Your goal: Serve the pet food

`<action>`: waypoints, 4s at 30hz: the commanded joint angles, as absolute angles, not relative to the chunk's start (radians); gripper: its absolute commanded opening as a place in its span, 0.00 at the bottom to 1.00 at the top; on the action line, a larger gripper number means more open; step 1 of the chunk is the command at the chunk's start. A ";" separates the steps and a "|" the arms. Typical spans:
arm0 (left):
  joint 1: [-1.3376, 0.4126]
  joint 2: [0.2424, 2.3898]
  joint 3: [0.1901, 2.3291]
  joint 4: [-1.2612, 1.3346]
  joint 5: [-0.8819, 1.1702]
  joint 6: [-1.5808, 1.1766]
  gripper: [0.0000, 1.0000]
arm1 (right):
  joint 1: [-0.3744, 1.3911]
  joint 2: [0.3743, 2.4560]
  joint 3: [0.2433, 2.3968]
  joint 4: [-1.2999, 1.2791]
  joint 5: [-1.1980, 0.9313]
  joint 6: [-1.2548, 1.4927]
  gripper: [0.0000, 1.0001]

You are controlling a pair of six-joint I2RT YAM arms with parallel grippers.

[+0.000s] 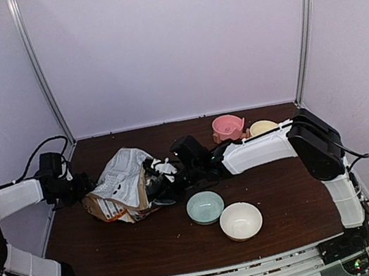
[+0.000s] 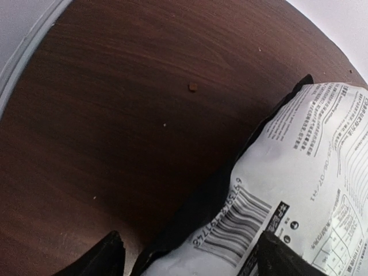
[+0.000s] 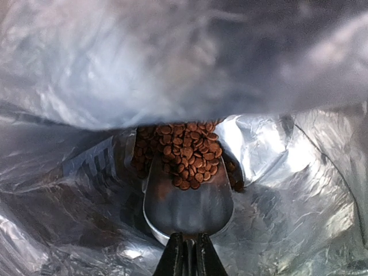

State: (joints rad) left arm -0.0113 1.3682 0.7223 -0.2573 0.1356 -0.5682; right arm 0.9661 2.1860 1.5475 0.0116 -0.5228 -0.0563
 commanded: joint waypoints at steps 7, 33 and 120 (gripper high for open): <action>-0.005 1.290 0.654 -0.291 0.122 -0.657 0.90 | 0.974 2.212 1.549 -0.068 -0.490 -0.054 0.00; -0.219 1.328 0.669 0.021 0.516 -0.459 0.00 | 0.978 2.147 1.461 0.061 -0.363 -0.057 0.00; -0.888 1.380 1.468 -0.852 -0.314 -0.628 0.00 | 1.003 1.561 0.775 0.781 -0.276 0.029 0.00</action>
State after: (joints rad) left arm -0.8894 1.4235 1.4315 -0.9230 -0.3145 -0.6174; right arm 1.0035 1.5974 0.7860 0.7017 -0.3050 0.0147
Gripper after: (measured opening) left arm 0.010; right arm 0.045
